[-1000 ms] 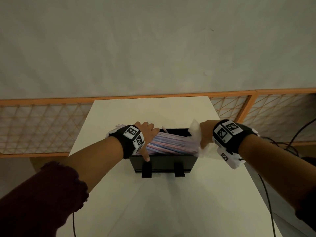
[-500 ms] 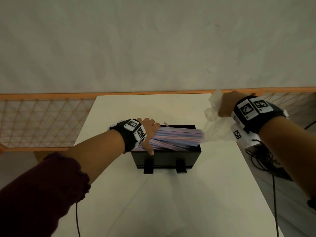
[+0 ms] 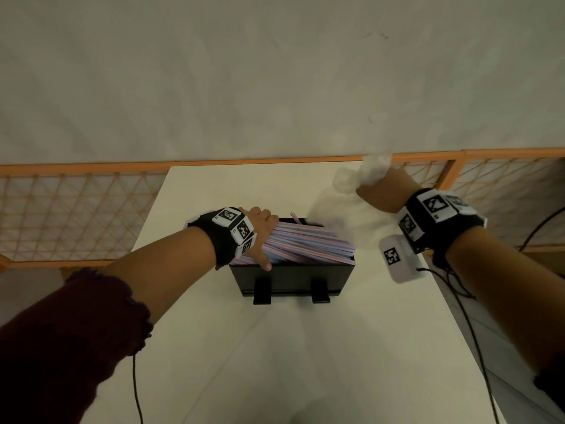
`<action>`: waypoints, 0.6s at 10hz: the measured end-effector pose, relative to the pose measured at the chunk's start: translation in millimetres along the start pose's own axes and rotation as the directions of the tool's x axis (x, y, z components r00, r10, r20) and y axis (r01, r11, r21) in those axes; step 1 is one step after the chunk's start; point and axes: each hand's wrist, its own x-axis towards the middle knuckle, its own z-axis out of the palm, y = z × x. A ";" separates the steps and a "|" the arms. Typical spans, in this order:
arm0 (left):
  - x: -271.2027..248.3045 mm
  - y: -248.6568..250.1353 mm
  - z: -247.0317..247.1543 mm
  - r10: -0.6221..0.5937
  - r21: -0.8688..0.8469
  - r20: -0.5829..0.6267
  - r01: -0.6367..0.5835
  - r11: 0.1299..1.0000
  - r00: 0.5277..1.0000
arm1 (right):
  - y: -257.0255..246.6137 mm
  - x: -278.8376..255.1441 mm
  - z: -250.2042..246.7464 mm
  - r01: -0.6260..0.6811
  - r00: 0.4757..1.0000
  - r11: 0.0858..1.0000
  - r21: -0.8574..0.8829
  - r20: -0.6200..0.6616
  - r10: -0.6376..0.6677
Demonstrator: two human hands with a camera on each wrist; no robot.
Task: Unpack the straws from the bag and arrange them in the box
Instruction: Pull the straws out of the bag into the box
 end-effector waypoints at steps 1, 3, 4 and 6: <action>0.0 1.0 2.0 -0.007 -0.040 -0.003 0.007 0.999 1.000 | -11.7 -18.8 13.3 0.125 0.988 0.992 -0.020 -0.083 -0.127; -0.6 -2.5 9.1 -0.021 -0.062 -0.106 0.015 0.998 0.994 | -9.7 -46.0 60.0 0.323 0.854 0.944 -0.060 0.448 -0.264; -3.4 -3.6 7.7 -0.025 -0.058 -0.129 0.017 0.998 0.991 | -8.1 -33.6 88.1 0.396 0.865 0.888 -0.232 0.419 -0.277; -11.0 -7.0 12.7 -0.013 -0.154 -0.210 -0.020 0.988 0.978 | -10.2 -24.6 116.1 0.397 0.903 0.846 -0.357 0.319 -0.289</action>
